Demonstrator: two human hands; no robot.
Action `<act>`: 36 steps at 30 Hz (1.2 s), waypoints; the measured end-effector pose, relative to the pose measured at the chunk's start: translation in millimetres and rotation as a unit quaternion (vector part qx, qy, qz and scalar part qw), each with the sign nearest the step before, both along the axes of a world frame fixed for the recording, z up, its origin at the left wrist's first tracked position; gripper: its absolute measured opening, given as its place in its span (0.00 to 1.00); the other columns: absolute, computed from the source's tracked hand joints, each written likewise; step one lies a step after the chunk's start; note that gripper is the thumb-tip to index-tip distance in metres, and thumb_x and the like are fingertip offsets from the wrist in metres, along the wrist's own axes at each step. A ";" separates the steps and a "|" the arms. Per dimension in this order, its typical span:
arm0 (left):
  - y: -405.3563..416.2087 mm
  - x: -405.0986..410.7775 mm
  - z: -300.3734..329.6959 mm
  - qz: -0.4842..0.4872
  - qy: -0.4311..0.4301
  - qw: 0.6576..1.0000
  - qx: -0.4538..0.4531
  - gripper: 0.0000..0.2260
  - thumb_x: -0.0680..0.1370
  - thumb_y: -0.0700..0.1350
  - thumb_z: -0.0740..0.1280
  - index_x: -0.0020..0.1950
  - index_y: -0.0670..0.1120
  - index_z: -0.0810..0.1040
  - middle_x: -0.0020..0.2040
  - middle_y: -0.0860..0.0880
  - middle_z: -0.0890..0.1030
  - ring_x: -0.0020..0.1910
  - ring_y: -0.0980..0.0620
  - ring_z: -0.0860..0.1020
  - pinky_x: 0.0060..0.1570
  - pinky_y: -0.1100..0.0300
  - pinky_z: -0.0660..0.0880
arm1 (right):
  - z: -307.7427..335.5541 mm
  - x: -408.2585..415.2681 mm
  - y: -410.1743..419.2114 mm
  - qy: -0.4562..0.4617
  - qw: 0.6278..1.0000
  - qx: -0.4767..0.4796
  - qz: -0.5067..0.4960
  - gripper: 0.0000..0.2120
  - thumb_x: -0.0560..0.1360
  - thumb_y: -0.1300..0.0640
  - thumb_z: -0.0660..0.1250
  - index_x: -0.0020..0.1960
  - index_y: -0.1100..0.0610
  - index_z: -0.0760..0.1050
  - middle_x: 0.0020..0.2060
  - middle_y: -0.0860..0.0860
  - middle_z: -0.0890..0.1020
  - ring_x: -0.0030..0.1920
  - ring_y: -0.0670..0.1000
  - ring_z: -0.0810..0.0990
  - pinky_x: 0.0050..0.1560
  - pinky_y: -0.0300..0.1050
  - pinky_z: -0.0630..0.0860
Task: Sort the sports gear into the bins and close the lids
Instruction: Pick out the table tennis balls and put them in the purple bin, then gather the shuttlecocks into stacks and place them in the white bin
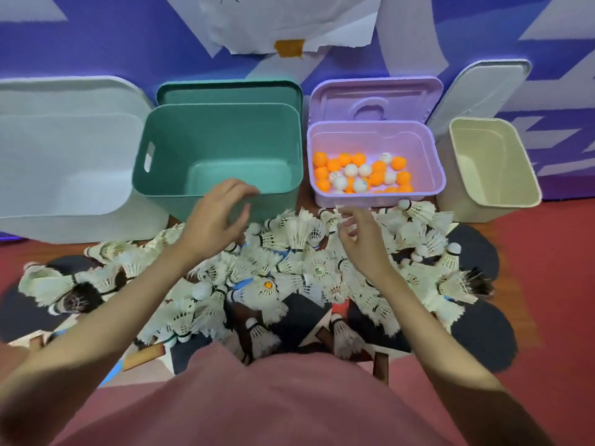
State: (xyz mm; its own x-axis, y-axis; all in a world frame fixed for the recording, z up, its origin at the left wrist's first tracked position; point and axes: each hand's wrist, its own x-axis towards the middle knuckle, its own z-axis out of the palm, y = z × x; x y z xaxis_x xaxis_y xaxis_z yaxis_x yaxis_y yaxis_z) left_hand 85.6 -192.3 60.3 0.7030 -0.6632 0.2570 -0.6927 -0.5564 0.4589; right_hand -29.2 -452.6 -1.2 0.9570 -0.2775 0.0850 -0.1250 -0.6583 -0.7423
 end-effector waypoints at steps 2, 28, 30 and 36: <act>37.4 -15.8 -3.5 0.048 0.013 0.999 -0.002 0.10 0.77 0.37 0.65 0.58 0.41 0.76 0.51 0.46 0.79 0.49 0.48 0.77 0.50 0.56 0.73 | -1.1 -15.1 28.4 0.026 0.999 0.020 0.010 0.12 0.78 0.62 0.62 0.61 0.59 0.73 0.52 0.52 0.74 0.46 0.46 0.74 0.46 0.44 0.75; 221.4 -160.1 -95.4 0.252 0.190 0.949 0.023 0.09 0.74 0.38 0.67 0.54 0.44 0.78 0.47 0.48 0.79 0.49 0.47 0.76 0.44 0.55 0.74 | -47.5 26.6 263.2 0.095 0.832 -0.358 0.414 0.21 0.73 0.70 0.58 0.65 0.59 0.69 0.59 0.54 0.76 0.56 0.55 0.69 0.59 0.48 0.67; 224.5 -160.0 -96.3 0.250 0.194 0.948 0.019 0.08 0.75 0.38 0.66 0.53 0.43 0.78 0.47 0.48 0.79 0.49 0.47 0.76 0.44 0.55 0.74 | -47.1 31.9 266.6 0.100 0.804 -0.411 0.418 0.15 0.75 0.67 0.58 0.60 0.59 0.71 0.53 0.53 0.78 0.55 0.54 0.68 0.57 0.46 0.64; 236.7 -161.8 -99.2 0.260 0.210 0.942 0.017 0.07 0.75 0.39 0.66 0.52 0.44 0.79 0.47 0.50 0.78 0.48 0.48 0.76 0.43 0.54 0.75 | -53.7 39.6 264.1 0.093 0.799 -0.409 0.431 0.15 0.75 0.68 0.57 0.58 0.59 0.74 0.48 0.53 0.79 0.53 0.54 0.68 0.52 0.45 0.61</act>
State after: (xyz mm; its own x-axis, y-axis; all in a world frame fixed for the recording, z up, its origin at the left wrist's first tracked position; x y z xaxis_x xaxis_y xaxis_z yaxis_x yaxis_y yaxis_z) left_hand -76.1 44.5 -38.8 0.9700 -0.2041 -0.1323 -0.0833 -0.7899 0.6076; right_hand 10.4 -188.5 -54.9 0.7805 0.5667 -0.2641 0.5779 -0.8151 -0.0413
